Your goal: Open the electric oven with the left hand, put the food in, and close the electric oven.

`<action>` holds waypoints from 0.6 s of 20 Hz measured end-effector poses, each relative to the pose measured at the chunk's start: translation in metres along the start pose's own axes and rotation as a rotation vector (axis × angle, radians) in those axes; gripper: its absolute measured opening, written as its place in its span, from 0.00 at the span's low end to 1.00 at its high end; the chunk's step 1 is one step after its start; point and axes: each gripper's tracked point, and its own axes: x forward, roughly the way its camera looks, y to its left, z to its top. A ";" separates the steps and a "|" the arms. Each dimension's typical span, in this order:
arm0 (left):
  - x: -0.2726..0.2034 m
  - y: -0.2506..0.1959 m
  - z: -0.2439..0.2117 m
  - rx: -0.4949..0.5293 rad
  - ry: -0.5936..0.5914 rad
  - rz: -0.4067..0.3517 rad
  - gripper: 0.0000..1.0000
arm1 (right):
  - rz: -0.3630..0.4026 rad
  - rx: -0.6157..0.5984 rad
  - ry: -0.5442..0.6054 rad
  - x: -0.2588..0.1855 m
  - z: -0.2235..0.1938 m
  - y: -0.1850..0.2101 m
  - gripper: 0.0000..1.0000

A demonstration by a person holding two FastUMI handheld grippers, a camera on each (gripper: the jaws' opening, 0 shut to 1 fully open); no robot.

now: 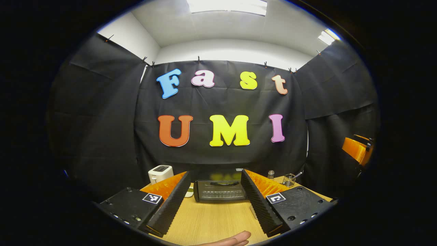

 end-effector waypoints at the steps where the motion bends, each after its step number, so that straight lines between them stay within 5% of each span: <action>1: 0.004 -0.002 0.000 -0.009 -0.003 -0.012 0.95 | -0.008 0.003 0.001 0.000 -0.002 -0.004 1.00; 12: 0.121 -0.018 -0.036 -0.084 0.105 -0.041 0.95 | -0.082 0.036 -0.039 -0.002 -0.016 -0.051 1.00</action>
